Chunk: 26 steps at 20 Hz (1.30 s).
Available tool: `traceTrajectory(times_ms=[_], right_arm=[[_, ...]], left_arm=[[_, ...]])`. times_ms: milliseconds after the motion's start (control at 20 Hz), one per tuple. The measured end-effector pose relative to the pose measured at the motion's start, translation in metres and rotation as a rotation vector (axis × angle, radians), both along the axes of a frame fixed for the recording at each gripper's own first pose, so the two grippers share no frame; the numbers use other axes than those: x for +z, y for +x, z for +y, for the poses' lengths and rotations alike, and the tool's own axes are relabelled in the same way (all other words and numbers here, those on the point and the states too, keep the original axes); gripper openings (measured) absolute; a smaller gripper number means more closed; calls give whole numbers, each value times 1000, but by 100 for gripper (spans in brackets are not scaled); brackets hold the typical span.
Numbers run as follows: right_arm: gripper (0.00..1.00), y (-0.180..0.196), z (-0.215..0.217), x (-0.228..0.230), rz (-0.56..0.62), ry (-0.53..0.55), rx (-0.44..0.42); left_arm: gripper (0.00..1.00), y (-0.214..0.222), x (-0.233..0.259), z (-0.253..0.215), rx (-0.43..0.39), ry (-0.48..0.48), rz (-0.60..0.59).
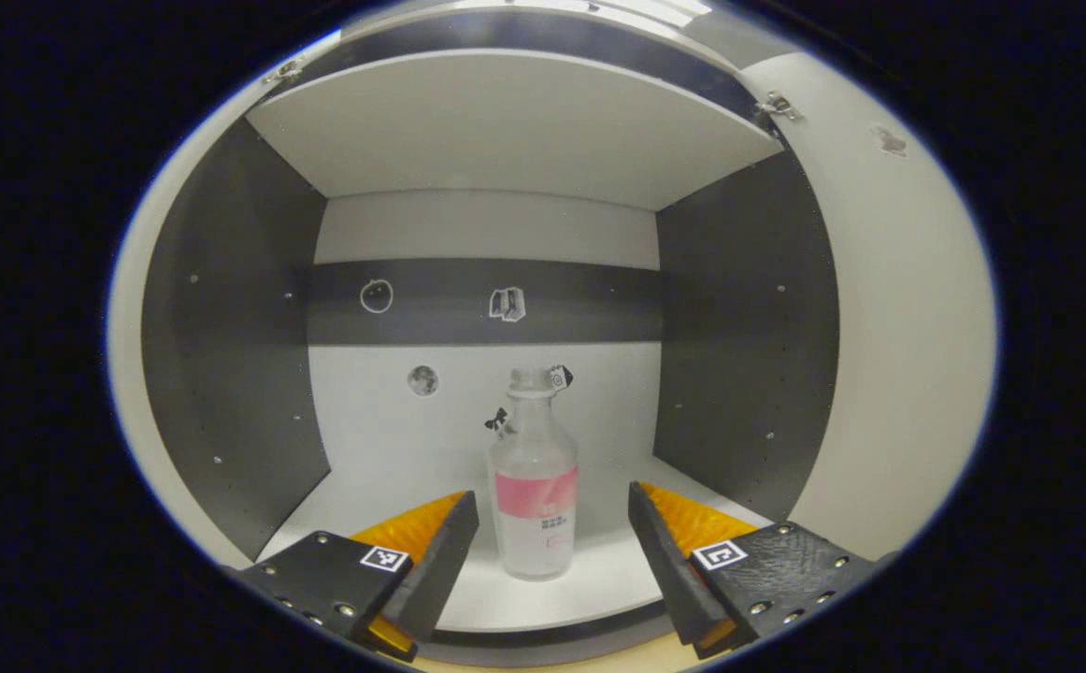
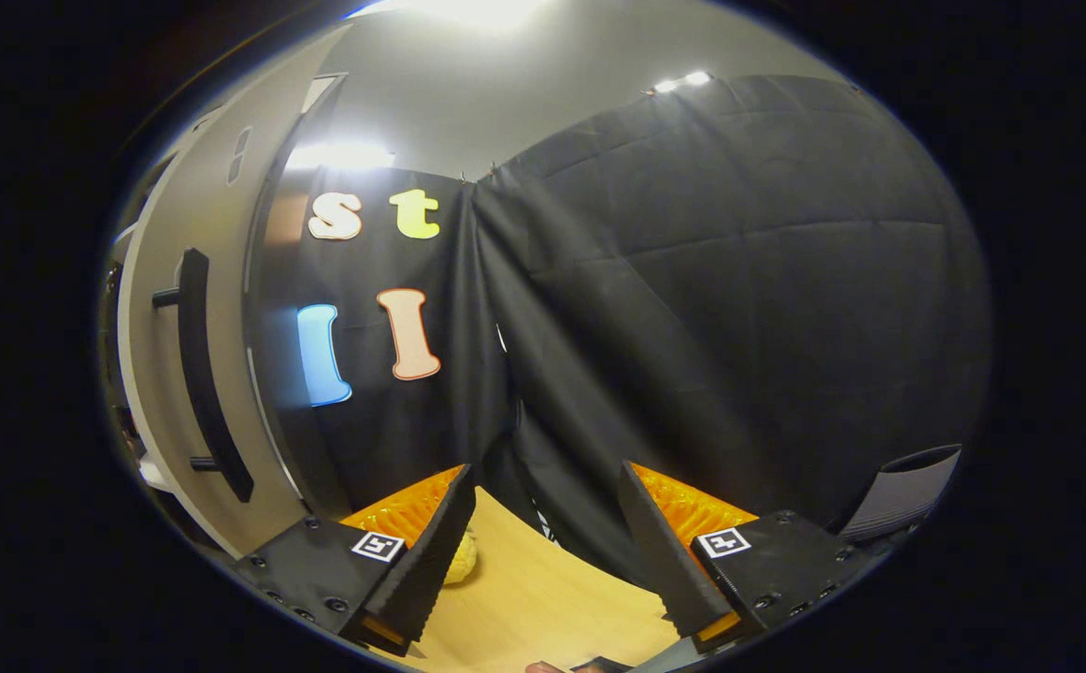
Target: Grasp the bottle in the cabinet with the left hand and place it on the coaster, then close the right door with the right hand and the left door with the left hand.
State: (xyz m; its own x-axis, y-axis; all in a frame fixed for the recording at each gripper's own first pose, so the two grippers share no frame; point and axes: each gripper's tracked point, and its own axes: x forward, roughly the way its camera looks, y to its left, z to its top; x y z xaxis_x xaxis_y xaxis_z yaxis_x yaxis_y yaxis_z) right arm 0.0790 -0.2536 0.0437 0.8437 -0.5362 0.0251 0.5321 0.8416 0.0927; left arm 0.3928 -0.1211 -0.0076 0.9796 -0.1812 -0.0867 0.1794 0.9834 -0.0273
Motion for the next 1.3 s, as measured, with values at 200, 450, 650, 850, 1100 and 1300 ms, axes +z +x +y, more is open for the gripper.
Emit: traceTrajectory(times_ms=[200, 450, 650, 850, 1100, 1300], right_arm=[[98, 1, -19, -9, -6, 51, -50], [98, 13, -24, -17, 4, 50, -52], [98, 25, -23, -25, 18, 73, -32], [98, 28, -24, -30, 30, 85, -21], [98, 33, -23, -31, 40, 88, -10], [98, 31, -24, -30, 33, 78, 5]], left_arm=[[94, 24, -6, 1, 25, 11, 9], [82, 41, -4, 0, 28, 24, -7], [100, 48, -4, -3, 34, 56, -18], [70, 54, -8, -2, 35, 39, -7], [68, 42, 5, -1, 27, -4, -26], [68, 16, 29, 2, 12, 11, -82]])
